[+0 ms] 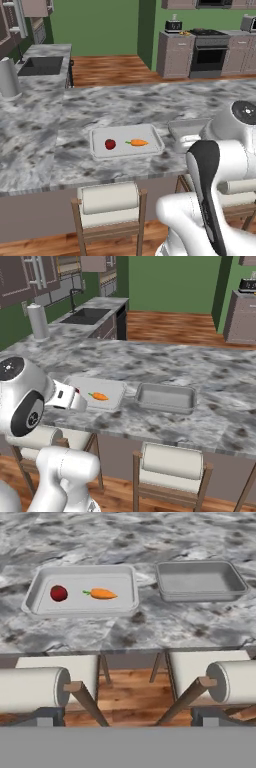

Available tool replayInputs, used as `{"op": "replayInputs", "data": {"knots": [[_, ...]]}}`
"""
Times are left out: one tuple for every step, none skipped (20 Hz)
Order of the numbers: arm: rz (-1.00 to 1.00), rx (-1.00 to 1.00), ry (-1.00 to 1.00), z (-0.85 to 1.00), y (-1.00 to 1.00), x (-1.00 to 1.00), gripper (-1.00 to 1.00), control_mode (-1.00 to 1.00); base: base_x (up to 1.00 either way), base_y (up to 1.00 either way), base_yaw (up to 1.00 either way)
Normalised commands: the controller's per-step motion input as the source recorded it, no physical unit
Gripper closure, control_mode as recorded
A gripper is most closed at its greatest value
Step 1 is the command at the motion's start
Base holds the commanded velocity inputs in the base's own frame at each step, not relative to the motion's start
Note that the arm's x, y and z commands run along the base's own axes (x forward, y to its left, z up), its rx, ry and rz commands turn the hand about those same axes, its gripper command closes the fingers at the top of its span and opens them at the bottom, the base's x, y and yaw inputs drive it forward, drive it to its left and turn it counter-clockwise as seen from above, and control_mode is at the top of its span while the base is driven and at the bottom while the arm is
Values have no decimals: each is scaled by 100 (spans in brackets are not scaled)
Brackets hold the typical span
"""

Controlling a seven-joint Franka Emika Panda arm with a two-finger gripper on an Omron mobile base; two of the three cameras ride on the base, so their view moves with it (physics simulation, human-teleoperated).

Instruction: Place the cold items (carrot and tomato) from the fridge in one tupperware on the dining counter. Place the warm items (kebab skewer and hot dog) in the stove area in another tupperware.

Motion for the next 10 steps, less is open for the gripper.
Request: {"op": "replayInputs", "data": {"knots": [[-18, 0, -7, 59, 0, -59, -100, -100, 0, 0, 0], [-16, 0, -5, 60, 0, -55, -100, -100, 0, 0, 0], [-13, 0, -3, 62, 0, -52, -100, -100, 0, 0, 0], [-10, 0, -2, 62, 0, -52, -100, -100, 0, 0, 0], [-7, 0, -4, 67, 0, -42, -100, -100, 0, 0, 0], [-5, 0, -5, 64, 0, -43, -100, -100, 0, 0, 0], [-3, 0, -1, 55, 0, -44, -100, -100, 0, 0, 0], [0, 0, -4, 40, 0, -50, -100, -100, 0, 0, 0], [0, 0, -4, 15, 0, -43, -100, -100, 0, 0, 0], [0, 0, 0, 0, 0, -43, -100, -100, 0, 0, 0]]}}
